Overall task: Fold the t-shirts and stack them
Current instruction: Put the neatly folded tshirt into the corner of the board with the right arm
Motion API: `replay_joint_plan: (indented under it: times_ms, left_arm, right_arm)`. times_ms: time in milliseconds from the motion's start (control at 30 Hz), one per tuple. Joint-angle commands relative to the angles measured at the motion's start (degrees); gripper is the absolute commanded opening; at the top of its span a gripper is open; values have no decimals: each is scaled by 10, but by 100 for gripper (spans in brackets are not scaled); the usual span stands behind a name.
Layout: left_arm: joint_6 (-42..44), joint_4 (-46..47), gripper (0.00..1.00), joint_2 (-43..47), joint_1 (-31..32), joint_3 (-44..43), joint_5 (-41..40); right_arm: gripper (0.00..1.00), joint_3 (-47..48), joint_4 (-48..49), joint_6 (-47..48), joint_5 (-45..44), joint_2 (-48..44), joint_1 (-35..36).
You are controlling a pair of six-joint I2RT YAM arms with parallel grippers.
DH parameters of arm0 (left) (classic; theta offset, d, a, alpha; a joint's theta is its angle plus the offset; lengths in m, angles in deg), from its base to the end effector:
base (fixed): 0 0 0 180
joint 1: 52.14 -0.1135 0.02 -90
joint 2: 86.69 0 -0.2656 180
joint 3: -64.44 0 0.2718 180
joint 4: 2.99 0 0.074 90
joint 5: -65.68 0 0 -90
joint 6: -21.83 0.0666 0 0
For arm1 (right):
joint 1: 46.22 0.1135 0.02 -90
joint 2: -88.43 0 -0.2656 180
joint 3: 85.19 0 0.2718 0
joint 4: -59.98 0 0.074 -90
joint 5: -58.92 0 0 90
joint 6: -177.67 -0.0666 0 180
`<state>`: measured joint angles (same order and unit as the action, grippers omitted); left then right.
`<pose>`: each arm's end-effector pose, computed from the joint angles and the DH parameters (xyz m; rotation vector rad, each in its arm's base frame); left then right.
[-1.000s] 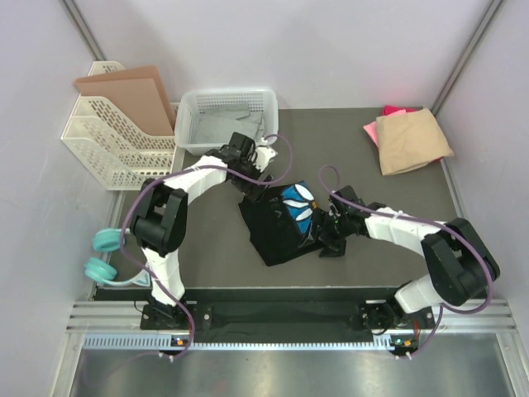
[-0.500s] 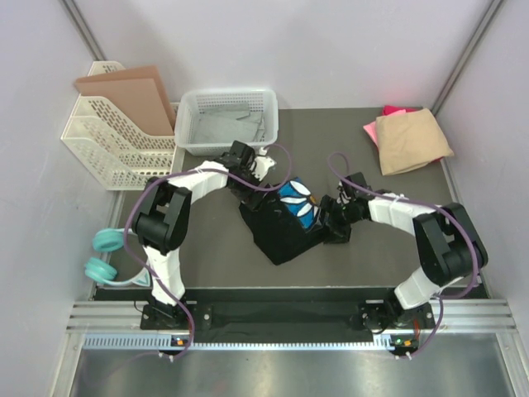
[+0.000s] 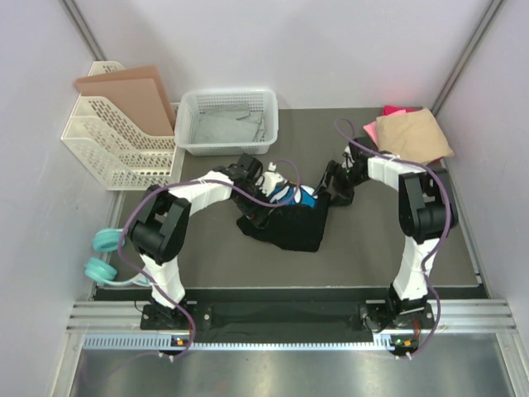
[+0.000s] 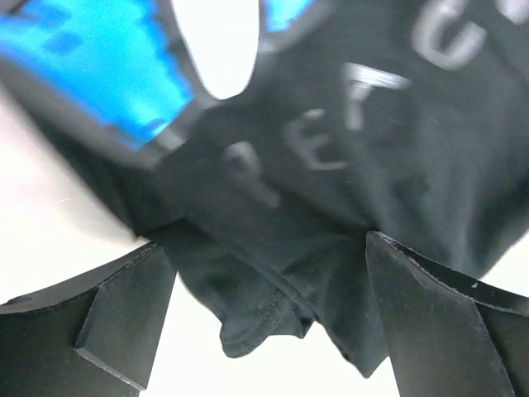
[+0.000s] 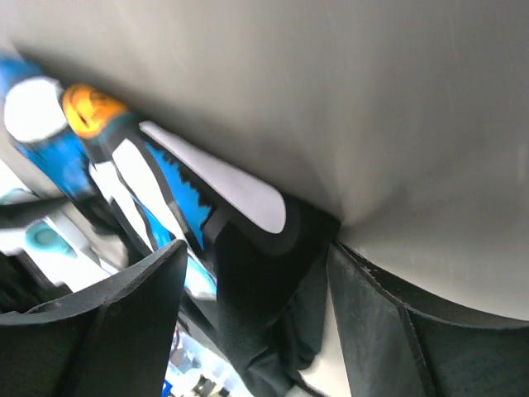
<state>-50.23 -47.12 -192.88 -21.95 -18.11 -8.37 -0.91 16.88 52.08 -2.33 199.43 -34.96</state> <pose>0.3325 -0.2146 0.1318 1.1918 2.4828 -0.4412 0.3896 0.1102 0.1150 0.4801 2.8523 0.8839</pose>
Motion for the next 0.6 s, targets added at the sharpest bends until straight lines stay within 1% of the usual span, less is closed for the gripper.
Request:
replay_joint_plan:
  times_ms: [0, 33, 100, 133, 200, 300, 400, 500, 567]
  left_arm:
    - [-11, -20, 99, 24, 19, 12, 39]
    - [-11, -25, 99, 23, 21, 10, 44]
    - [-13, -27, 99, 20, 31, 8, 52]
    - [-14, -32, 99, 19, 35, 6, 58]
    - [-14, -41, 99, 15, 46, 2, 78]
    - [-18, -47, 99, 10, 66, -2, 94]
    - [-21, -60, 99, 7, 87, -9, 118]
    - [-29, -74, 99, 4, 105, -28, 145]
    - [-31, -87, 99, -6, 118, -50, 182]
  right_arm:
    - [68, 108, -31, 54, -31, 87, -8]
    - [68, 147, -39, 54, -28, 116, -8]
    - [68, 182, -56, 58, -18, 144, -7]
    - [67, 214, -62, 58, -16, 168, -7]
    - [66, 244, -71, 54, -14, 188, -5]
    - [66, 314, -98, 52, -3, 243, 2]
    - [66, 393, -121, 54, 17, 279, 18]
    - [67, 427, -133, 56, 33, 302, 38]
    - [70, 453, -141, 58, 43, 310, 45]
